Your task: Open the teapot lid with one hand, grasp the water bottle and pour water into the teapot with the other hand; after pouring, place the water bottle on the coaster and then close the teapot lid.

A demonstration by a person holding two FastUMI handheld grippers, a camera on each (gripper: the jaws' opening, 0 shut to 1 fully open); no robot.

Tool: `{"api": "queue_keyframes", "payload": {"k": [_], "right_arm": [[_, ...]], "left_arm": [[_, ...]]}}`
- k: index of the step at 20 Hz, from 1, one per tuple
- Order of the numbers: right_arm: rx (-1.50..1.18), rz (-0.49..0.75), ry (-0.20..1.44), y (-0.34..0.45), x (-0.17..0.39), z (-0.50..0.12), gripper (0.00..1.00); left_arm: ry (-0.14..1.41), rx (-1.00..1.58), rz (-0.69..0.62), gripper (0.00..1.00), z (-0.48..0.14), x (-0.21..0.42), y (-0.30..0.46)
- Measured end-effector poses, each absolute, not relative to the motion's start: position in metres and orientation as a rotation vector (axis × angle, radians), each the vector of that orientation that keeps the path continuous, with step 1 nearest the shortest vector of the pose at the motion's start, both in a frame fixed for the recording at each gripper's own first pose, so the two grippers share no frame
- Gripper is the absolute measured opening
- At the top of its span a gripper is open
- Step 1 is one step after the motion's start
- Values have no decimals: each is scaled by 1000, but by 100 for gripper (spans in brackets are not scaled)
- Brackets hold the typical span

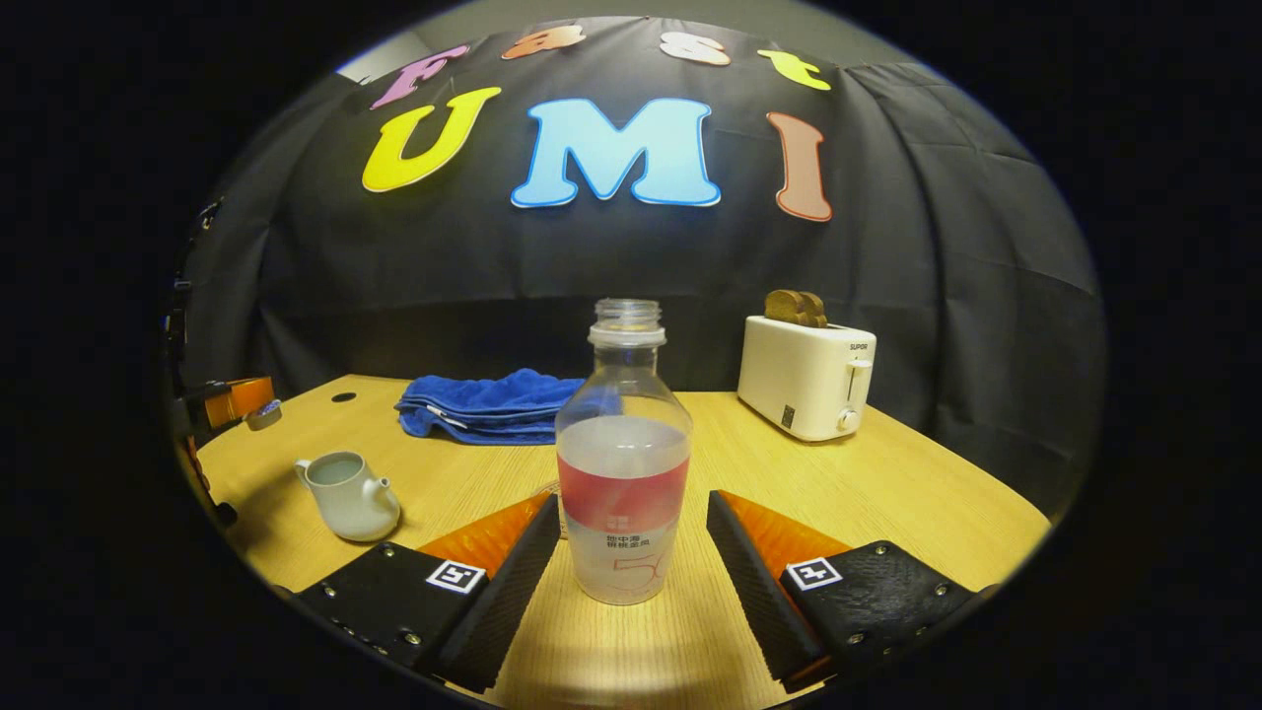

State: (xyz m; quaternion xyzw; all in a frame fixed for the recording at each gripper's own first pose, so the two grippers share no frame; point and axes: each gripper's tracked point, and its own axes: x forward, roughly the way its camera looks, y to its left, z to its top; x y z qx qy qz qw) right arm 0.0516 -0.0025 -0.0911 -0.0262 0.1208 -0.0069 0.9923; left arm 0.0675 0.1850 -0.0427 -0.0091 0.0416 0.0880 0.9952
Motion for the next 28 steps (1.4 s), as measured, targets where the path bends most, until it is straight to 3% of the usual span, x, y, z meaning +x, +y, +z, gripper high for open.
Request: {"api": "queue_keyframes", "payload": {"k": [4,8,12,23,28], "right_arm": [[-73,-26,270,-1,59,-101,94],[-86,-23,295,1,63,-110,83],[-133,-23,281,2,65,-106,79],[-715,-175,61,21,71,-49,77],[-970,-181,0,51,77,-48,77]], "left_arm": [[102,-33,199,17,-53,64,203],[110,-50,212,17,-58,61,213],[120,-60,205,16,-61,61,211],[131,-79,186,16,-61,58,207],[131,-88,179,17,-62,56,208]]}}
